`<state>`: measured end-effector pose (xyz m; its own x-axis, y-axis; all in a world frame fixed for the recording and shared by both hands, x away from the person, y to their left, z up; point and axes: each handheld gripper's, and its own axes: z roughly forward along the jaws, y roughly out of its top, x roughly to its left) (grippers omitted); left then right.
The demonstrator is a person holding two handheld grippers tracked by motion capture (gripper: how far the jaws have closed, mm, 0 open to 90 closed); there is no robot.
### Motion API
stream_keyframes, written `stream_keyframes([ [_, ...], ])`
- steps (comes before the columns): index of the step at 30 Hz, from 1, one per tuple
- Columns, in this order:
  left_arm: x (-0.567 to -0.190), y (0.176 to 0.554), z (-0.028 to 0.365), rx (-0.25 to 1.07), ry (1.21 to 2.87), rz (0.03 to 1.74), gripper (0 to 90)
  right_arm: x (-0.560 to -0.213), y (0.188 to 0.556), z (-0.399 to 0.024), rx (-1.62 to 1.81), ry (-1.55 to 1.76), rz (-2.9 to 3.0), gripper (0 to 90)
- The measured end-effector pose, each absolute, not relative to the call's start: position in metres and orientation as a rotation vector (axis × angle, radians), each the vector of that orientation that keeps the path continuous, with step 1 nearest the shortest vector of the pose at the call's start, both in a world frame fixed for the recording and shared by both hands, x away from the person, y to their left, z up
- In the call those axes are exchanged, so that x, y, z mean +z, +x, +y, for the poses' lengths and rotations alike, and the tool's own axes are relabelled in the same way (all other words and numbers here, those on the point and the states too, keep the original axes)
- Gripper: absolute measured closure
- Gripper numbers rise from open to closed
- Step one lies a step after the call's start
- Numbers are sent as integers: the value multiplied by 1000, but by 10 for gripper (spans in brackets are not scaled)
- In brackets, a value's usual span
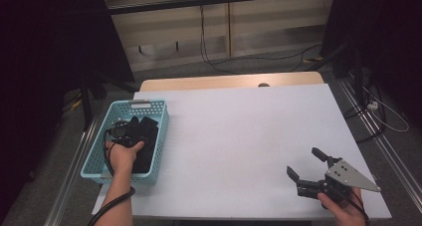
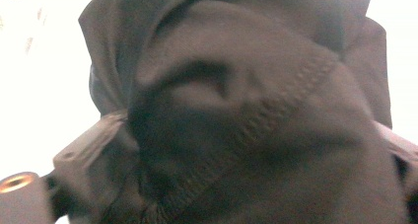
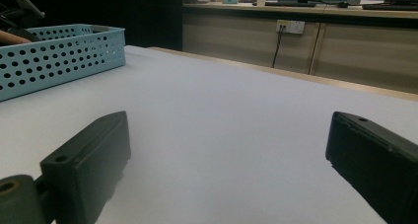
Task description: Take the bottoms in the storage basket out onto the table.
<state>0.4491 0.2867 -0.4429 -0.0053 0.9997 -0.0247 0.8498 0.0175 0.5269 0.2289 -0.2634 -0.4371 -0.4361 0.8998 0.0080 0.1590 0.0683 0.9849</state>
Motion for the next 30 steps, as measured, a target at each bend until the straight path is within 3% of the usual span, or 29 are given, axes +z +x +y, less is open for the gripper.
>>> stream_keyframes([
  [1,-441,449,286,515,1887,1920,212,-437,229,-263,1423,1063,1688,24],
  [2,-438,450,285,509,1894,1922,212,-437,229,-263,1423,1063,1688,24],
  [4,-435,450,283,491,1903,1919,353,-437,229,-262,1422,1062,1690,24],
  [5,-434,450,283,486,1911,1915,472,-437,229,-262,1421,1059,1690,21],
  [6,-433,451,282,481,1918,1908,472,-437,229,-262,1421,1059,1690,21],
  [7,-432,451,282,463,1912,1910,594,-437,229,-262,1422,1060,1690,20],
  [9,-431,453,282,449,1899,1919,644,-437,229,-262,1422,1063,1692,19],
  [17,-417,454,297,352,1816,1925,704,-438,231,-264,1416,1074,1697,16],
  [30,-356,456,303,406,1786,1770,716,-440,232,-263,1403,1077,1710,16],
])
